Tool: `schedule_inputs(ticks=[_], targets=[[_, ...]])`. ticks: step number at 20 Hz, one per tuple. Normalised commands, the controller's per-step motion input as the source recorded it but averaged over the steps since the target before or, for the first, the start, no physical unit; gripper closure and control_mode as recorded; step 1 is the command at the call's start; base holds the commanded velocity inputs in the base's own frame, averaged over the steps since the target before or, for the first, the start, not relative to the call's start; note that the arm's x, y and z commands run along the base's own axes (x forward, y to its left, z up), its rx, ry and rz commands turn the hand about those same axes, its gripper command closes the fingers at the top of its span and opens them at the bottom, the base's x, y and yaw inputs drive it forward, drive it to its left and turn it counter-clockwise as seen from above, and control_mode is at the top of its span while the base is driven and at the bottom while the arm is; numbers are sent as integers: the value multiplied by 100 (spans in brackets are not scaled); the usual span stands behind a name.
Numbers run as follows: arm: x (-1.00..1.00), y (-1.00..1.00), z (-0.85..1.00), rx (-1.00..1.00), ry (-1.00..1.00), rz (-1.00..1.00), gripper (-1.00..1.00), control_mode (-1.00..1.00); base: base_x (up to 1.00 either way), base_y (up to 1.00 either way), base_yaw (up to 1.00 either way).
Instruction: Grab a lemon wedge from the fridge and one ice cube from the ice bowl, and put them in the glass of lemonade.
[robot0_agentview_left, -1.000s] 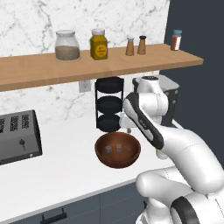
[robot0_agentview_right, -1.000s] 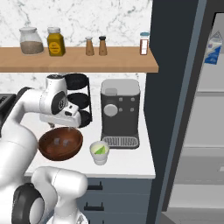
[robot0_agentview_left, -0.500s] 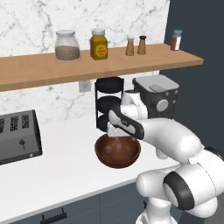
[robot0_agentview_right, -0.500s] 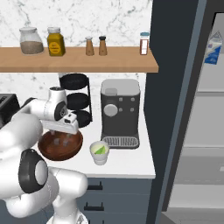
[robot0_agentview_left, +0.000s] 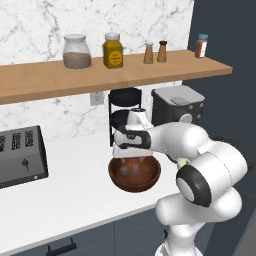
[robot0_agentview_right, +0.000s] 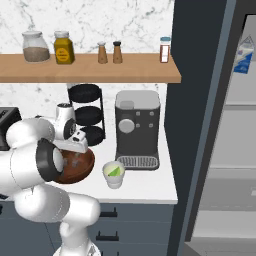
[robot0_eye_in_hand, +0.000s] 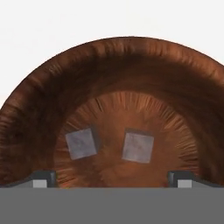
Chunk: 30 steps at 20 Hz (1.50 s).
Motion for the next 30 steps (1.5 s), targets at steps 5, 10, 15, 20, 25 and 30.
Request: schedule_inputs(ticks=[5, 10, 15, 20, 25, 30], targets=[[1, 0, -38, 0, 0, 3, -100, -100, 0, 0, 0], [0, 0, -39, 0, 0, 3, -100, -100, 0, 0, 0], [0, 0, -28, 2, 0, 3, -100, -100, 0, 0, 0], [-6, 0, -10, 4, -3, 2, -100, -100, 0, 0, 0], [-25, 0, 0, 5, -3, 2, -100, -100, 0, 0, 0], [-37, 0, 0, 6, -4, 5, -100, -100, 0, 0, 0]])
